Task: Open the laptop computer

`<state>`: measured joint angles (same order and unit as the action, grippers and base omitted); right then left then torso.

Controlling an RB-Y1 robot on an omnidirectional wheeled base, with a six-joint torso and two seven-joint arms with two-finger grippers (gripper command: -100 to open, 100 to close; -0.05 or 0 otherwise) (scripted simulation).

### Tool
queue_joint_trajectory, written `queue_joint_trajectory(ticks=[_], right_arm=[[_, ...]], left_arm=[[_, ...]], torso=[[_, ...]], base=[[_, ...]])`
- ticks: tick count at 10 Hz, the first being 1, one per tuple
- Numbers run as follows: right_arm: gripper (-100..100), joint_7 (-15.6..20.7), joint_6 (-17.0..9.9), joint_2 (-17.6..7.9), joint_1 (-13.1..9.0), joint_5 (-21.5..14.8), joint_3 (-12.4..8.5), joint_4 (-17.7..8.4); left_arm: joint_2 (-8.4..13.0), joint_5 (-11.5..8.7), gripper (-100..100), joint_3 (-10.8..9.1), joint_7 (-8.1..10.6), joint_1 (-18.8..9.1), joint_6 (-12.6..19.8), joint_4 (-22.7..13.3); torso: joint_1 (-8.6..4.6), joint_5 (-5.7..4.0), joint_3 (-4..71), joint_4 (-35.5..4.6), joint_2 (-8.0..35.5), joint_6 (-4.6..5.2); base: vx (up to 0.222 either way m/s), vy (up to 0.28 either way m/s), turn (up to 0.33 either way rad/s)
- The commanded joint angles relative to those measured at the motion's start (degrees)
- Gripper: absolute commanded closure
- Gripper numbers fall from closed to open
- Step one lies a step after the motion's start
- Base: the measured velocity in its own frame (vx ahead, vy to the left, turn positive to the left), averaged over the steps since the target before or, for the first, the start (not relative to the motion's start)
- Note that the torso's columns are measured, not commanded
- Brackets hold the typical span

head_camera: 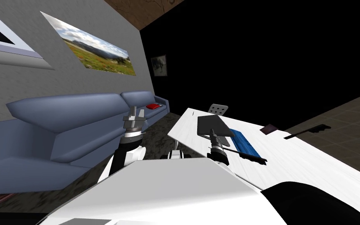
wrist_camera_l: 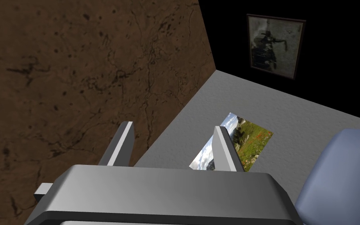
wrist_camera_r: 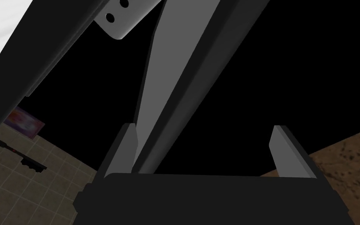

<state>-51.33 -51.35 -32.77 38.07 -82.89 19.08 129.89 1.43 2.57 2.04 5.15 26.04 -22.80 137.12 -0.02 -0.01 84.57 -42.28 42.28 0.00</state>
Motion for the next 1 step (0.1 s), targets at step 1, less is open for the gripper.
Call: queue_joint_trajectory(ticks=[1], right_arm=[[0,0.00,0.00,0.00,0.00,0.00,0.00,0.00]], left_arm=[[0.00,0.00,0,0.00,0.00,0.00,0.00,0.00]], torso=[[0.01,0.00,0.00,0.00,0.00,0.00]], base=[[0.000,0.000,0.000]])
